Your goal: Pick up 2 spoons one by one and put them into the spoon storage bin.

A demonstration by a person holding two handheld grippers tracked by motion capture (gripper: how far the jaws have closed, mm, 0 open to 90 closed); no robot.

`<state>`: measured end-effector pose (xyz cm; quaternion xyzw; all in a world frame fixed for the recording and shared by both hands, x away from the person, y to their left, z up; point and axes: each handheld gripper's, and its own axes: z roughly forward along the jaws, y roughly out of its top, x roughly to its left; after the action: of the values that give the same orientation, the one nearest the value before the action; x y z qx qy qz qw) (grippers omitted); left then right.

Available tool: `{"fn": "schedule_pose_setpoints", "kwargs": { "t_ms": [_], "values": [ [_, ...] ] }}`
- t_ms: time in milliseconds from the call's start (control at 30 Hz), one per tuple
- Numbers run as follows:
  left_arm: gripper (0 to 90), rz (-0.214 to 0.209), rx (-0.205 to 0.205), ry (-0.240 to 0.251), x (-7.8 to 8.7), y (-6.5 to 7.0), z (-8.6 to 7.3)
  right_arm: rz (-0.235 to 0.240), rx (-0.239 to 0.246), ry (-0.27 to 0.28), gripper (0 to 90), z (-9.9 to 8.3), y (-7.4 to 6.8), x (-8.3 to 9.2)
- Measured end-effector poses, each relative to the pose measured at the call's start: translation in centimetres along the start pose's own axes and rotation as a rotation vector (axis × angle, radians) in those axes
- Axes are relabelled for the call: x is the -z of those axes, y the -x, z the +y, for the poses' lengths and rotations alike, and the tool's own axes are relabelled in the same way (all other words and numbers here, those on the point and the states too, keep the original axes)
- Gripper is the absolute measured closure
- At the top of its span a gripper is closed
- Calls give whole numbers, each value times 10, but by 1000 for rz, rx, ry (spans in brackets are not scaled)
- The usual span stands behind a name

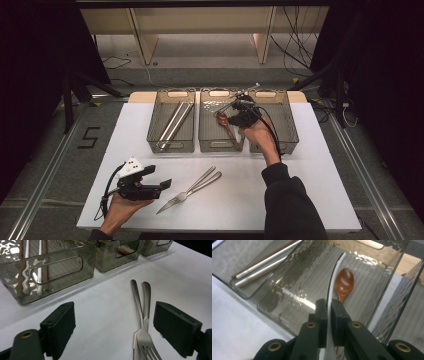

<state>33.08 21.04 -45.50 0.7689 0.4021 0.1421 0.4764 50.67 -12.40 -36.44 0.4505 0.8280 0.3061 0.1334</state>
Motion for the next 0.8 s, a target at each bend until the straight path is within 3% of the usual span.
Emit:
{"fn": "schedule_pose_setpoints", "kwargs": {
  "t_ms": [467, 800],
  "values": [
    [173, -3, 2, 0, 0, 0, 0, -25, -4, 29, 856, 16, -1, -17],
    [173, -3, -6, -3, 0, 0, 0, -66, -8, 7, 856, 17, 1, -30]
  ]
}}
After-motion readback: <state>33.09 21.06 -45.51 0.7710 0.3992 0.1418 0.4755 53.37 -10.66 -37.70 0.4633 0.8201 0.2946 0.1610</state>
